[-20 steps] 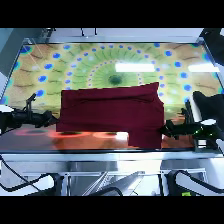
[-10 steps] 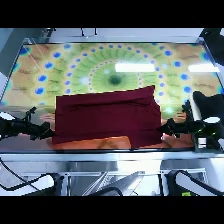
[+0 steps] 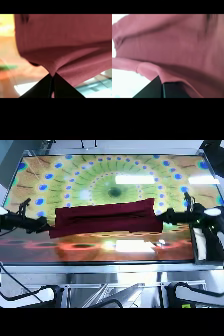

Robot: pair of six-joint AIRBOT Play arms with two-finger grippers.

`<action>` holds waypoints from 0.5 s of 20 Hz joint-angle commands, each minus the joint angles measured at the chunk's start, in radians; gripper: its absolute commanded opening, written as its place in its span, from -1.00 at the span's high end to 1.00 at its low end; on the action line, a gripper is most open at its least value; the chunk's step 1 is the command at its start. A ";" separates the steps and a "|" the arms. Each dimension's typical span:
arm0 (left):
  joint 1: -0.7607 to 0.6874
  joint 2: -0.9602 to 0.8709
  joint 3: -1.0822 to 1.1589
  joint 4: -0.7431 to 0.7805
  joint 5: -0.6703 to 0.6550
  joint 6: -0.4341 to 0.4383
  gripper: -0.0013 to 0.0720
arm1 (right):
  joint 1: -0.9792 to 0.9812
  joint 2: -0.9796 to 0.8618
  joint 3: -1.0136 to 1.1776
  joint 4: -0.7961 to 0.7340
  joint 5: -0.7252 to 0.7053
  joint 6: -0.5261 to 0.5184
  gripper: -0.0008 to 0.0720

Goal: Fold the shirts.

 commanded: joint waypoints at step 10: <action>-0.083 -0.388 0.388 -0.003 -0.030 -0.065 0.92 | 0.090 -0.431 0.354 0.036 -0.079 -0.118 0.85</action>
